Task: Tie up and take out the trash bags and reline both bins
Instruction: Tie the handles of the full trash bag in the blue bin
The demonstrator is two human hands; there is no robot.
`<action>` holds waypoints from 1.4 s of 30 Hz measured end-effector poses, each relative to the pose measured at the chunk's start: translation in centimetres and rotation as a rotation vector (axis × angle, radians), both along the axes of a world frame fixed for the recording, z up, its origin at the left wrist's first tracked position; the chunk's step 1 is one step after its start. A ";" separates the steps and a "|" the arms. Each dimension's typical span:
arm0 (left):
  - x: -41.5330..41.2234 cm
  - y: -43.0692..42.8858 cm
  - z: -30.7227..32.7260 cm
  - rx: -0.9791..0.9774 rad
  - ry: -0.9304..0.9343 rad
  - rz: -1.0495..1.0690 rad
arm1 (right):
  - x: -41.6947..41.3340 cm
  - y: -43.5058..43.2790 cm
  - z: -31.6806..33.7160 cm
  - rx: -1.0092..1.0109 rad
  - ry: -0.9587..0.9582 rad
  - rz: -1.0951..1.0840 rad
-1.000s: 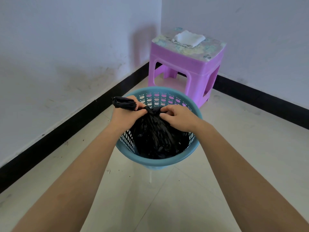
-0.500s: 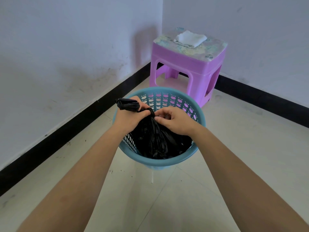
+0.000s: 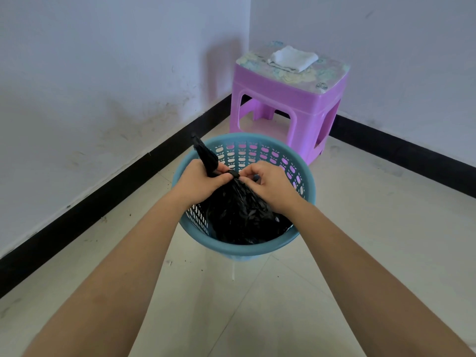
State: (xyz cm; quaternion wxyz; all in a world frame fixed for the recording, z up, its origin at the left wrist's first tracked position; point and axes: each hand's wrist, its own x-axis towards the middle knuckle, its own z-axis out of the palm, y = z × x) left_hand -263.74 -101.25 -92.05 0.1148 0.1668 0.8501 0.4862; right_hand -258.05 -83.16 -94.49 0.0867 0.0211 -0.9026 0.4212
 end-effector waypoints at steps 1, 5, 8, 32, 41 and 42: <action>0.1 -0.1 0.2 0.041 -0.050 -0.004 | 0.0 -0.1 -0.1 -0.003 -0.005 -0.002; 0.3 -0.5 0.7 0.118 -0.180 -0.025 | 0.2 0.0 0.3 -0.123 -0.112 0.038; 0.3 -0.7 0.8 0.150 -0.194 -0.023 | 0.4 -0.1 0.7 -0.151 -0.109 0.038; 1.0 1.8 -0.6 0.564 -0.641 0.151 | 0.5 0.7 1.4 -0.364 -0.275 -0.047; 0.9 2.0 -0.6 0.736 -0.647 0.205 | 0.7 0.6 1.6 -0.368 -0.340 0.014; 0.9 2.0 -0.7 0.721 -0.626 0.216 | 0.7 0.7 1.7 -0.371 -0.352 0.025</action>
